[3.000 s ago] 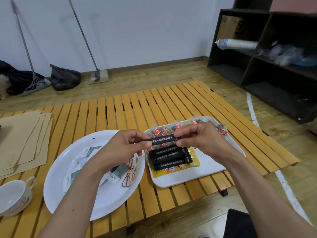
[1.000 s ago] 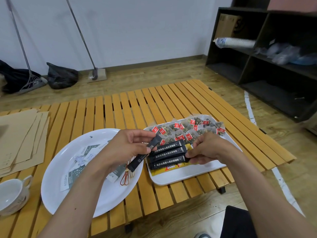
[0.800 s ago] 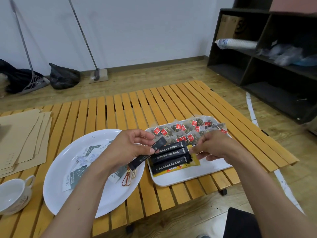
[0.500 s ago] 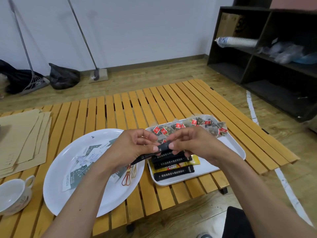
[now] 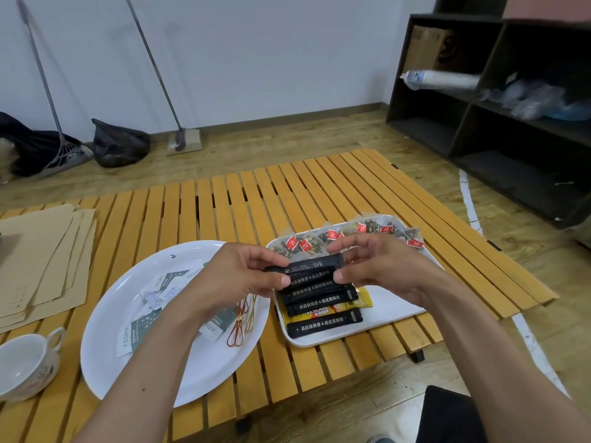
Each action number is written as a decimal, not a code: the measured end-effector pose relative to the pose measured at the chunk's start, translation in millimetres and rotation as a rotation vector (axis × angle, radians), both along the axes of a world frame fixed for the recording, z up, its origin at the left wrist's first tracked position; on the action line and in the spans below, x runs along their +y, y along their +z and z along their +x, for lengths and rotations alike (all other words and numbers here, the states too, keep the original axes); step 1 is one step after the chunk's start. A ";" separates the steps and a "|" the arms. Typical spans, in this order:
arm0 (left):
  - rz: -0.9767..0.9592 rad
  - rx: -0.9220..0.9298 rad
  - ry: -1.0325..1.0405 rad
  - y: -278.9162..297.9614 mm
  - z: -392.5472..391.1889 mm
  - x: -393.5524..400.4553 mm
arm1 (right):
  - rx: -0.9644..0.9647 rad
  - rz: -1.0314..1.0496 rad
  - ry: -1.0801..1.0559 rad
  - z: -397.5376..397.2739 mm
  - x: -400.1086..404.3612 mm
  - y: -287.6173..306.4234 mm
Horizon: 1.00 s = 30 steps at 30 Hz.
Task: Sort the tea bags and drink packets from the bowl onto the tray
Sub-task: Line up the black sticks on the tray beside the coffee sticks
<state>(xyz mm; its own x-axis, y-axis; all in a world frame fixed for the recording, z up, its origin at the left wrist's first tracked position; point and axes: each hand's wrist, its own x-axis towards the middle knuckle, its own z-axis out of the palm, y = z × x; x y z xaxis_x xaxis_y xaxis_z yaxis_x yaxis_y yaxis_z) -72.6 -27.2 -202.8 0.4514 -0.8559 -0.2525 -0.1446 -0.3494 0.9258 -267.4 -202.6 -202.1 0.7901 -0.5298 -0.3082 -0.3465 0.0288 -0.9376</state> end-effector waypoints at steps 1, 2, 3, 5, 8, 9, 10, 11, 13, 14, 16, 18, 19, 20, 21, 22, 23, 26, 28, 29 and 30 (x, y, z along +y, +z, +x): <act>0.000 0.016 0.001 0.5 -0.5 -0.1 | -0.005 -0.028 -0.008 0.6 0.8 0.0; 0.002 0.027 0.000 1.1 -1.2 -0.2 | -0.009 -0.041 -0.025 0.9 1.0 -0.3; 0.005 0.030 0.000 1.1 -1.4 -0.1 | -0.009 -0.039 -0.045 1.0 1.6 -0.1; 0.017 0.023 -0.004 0.7 -0.1 0.5 | 0.005 -0.023 -0.072 0.8 0.0 -1.1; 0.038 0.019 -0.026 1.3 1.3 2.5 | 0.048 0.009 -0.067 -1.8 -3.9 -1.8; 0.040 0.018 -0.032 1.1 1.9 3.0 | 0.066 0.011 -0.068 -2.6 -4.3 -1.7; 0.036 0.027 -0.028 1.1 2.5 3.4 | 0.079 0.009 -0.072 -3.1 -4.7 -1.6; 0.029 0.041 -0.016 1.2 3.0 3.9 | 0.086 0.012 -0.074 -3.7 -4.6 -1.1; 0.033 0.039 0.004 0.8 4.3 4.2 | 0.096 0.028 -0.065 -4.7 -5.6 -0.8; 0.046 0.027 0.007 0.5 4.5 4.1 | 0.107 0.030 -0.053 -5.2 -6.2 -0.4; 0.076 0.019 0.006 0.3 4.3 4.1 | 0.134 0.024 -0.038 -6.0 -7.3 -0.4; 0.097 0.020 0.002 0.0 4.1 3.9 | 0.138 0.026 -0.039 -7.0 -8.1 -0.2; 0.100 0.022 0.005 -0.2 4.4 4.1 | 0.132 0.025 -0.039 -7.5 -8.5 -0.1; 0.098 0.025 0.014 0.0 4.6 4.5 | 0.123 0.017 -0.035 -7.8 -9.2 -0.1; 0.089 0.028 0.028 -0.2 5.1 4.7 | 0.122 0.002 -0.022 -8.1 -9.1 0.5; 0.072 0.032 0.048 -0.3 5.0 4.4 | 0.130 -0.018 0.007 -8.2 -8.4 1.1; 0.046 0.033 0.069 -0.5 4.4 3.2 | 0.147 -0.041 0.060 -7.8 -6.6 1.7; -0.037 0.019 0.089 0.5 -3.8 -4.0 | 0.169 -0.071 0.265 -1.2 7.1 3.2; -0.071 0.025 0.064 0.9 -11.7 -9.3 | 0.100 -0.104 0.275 5.7 15.5 4.3; -0.080 0.025 0.055 0.8 -15.1 -11.4 | 0.054 -0.130 0.245 8.5 18.1 5.2; -0.088 0.021 0.055 1.0 -17.9 -13.0 | 0.019 -0.148 0.208 10.2 19.3 5.6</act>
